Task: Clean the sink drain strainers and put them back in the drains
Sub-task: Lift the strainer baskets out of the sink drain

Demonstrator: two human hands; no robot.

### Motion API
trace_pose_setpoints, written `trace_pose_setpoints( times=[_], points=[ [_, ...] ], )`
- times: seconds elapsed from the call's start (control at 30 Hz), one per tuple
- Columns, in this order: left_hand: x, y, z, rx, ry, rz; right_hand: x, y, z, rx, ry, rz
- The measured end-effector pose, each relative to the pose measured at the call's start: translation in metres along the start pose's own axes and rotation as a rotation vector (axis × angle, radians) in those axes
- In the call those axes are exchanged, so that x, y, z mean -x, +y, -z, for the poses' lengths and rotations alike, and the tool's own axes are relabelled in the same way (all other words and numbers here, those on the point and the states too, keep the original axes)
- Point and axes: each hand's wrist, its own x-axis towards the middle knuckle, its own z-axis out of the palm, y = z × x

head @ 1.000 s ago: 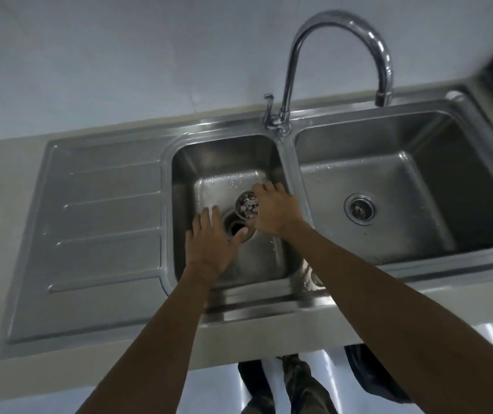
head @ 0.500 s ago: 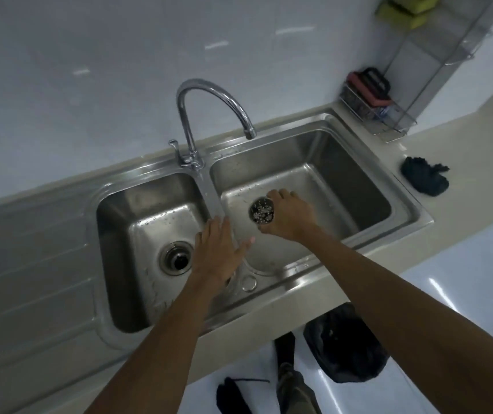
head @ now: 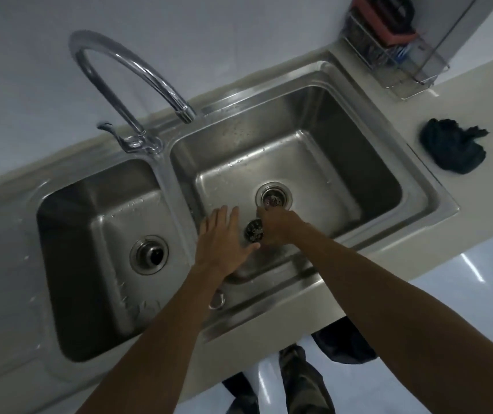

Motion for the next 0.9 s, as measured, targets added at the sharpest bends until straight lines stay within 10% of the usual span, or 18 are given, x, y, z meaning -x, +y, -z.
trace_pose_setpoints(
  times=[0.9],
  points=[
    [0.011, 0.008, -0.017, -0.048, 0.040, 0.041, -0.014, -0.010, -0.032, 0.026, -0.138, 0.060]
  ],
)
